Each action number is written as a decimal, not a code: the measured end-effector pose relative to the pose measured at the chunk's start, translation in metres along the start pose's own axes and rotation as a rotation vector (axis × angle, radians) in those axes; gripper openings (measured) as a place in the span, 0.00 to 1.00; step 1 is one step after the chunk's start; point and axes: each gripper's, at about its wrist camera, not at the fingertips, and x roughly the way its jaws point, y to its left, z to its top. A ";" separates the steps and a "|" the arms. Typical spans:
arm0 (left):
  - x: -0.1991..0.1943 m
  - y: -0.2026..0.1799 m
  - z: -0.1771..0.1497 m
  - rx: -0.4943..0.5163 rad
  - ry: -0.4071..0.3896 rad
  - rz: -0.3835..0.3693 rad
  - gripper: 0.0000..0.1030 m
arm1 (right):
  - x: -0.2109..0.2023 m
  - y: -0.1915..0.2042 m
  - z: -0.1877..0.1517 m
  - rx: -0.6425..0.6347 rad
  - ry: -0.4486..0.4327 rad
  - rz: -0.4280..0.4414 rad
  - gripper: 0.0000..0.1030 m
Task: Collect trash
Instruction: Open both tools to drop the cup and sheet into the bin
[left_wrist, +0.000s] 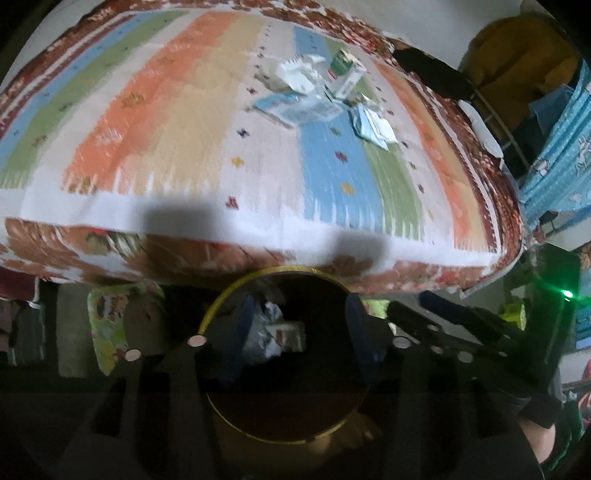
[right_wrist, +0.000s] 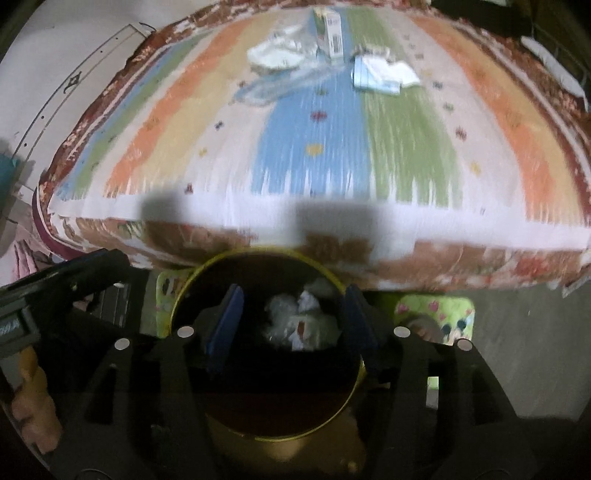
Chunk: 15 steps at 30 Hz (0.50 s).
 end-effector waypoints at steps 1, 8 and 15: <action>-0.001 0.001 0.005 0.001 -0.008 0.010 0.56 | -0.004 -0.001 0.005 -0.005 -0.017 0.001 0.53; -0.013 -0.009 0.038 0.078 -0.070 0.086 0.69 | -0.022 -0.009 0.038 -0.002 -0.100 0.000 0.61; -0.013 -0.002 0.073 0.079 -0.101 0.140 0.86 | -0.023 -0.009 0.076 -0.044 -0.134 -0.038 0.70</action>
